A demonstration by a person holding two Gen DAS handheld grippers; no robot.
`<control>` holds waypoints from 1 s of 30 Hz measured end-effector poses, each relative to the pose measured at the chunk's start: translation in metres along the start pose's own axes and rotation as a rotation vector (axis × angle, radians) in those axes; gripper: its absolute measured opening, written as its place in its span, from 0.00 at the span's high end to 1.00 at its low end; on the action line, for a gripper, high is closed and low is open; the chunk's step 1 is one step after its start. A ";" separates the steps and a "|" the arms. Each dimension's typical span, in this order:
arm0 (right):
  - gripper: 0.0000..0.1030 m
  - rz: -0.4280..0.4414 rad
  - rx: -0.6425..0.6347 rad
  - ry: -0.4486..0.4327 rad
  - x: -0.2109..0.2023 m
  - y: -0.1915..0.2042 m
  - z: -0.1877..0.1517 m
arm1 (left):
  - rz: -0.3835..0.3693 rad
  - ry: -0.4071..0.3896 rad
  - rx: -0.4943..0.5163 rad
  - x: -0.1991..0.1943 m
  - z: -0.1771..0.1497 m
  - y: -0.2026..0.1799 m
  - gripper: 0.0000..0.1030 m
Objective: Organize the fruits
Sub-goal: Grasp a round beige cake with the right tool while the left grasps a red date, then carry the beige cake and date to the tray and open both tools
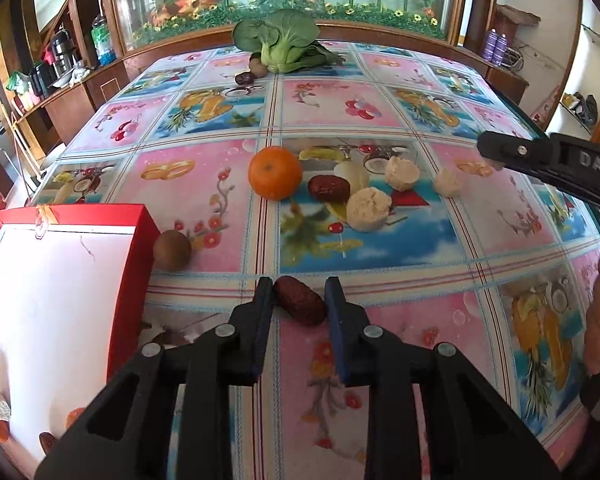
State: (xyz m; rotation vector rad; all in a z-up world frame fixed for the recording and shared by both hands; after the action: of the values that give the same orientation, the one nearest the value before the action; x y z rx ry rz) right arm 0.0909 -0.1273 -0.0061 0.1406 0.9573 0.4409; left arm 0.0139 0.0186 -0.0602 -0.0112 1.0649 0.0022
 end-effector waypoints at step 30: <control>0.75 0.386 -0.208 0.001 0.018 0.248 -0.050 | 0.159 -0.236 -0.252 -0.124 -0.062 0.192 0.73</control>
State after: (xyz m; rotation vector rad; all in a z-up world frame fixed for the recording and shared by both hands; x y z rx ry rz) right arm -0.0156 0.1004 0.0275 0.1361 0.8797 0.8928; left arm -0.1020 0.2108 0.0170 -0.1508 0.8214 0.2761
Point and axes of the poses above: each gripper's, at about its wrist camera, not at the fingertips, and x roughly the way its jaws point, y to its left, z to its top, the point moved 9 cm from there along x, roughly the way its jaws point, and after that the axes turned 8 degrees about y, right-handed, at the moved point
